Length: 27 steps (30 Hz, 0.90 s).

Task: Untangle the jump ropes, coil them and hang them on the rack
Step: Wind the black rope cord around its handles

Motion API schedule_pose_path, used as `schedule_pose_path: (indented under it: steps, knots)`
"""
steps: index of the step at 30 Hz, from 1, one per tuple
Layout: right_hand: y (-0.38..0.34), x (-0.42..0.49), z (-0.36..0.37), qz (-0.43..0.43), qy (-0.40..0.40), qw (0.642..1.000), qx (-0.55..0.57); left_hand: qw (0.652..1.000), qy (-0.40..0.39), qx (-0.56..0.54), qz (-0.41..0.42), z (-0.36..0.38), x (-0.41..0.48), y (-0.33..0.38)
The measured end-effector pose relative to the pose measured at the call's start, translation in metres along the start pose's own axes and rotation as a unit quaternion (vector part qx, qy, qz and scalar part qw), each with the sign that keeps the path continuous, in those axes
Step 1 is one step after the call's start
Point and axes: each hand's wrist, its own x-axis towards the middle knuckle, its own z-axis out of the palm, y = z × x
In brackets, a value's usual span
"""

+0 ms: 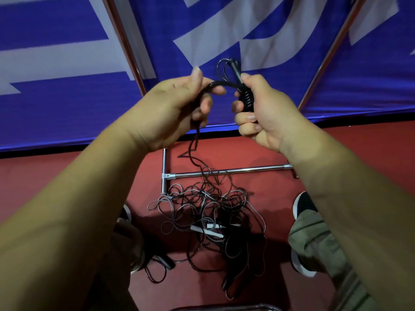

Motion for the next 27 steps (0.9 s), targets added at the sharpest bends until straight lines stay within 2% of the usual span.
schedule_pose_path:
  steps: [3, 7, 9, 11, 14, 21, 27]
  knots:
    - [-0.001, -0.002, 0.001, -0.004, 0.005, 1.0, -0.013, 0.999, -0.048, 0.023, 0.004, -0.004, -0.001, -0.002]
    - [-0.005, -0.006, 0.0, -0.009, 0.008, 0.999, -0.033, 0.983, -0.108, 0.145, -0.023, -0.015, -0.003, -0.002]
    - [-0.007, -0.009, -0.001, -0.006, -0.002, 0.999, -0.052, 0.964, -0.098, 0.242, -0.046, -0.018, -0.002, -0.002]
    - [-0.006, -0.011, -0.002, -0.003, -0.024, 0.997, -0.076, 0.93, -0.062, 0.359, -0.053, -0.02, -0.001, -0.003]
    - [-0.003, -0.012, -0.001, -0.008, -0.051, 0.995, -0.09, 0.902, -0.01, 0.43, -0.038, -0.017, 0.0, -0.005]
    - [-0.005, -0.017, 0.002, -0.047, -0.044, 0.984, -0.165, 0.9, 0.0, 0.435, -0.044, -0.014, 0.002, -0.012]
    - [-0.005, -0.017, 0.004, -0.114, -0.002, 0.974, -0.194, 0.942, -0.011, 0.331, -0.058, -0.006, 0.002, -0.014]
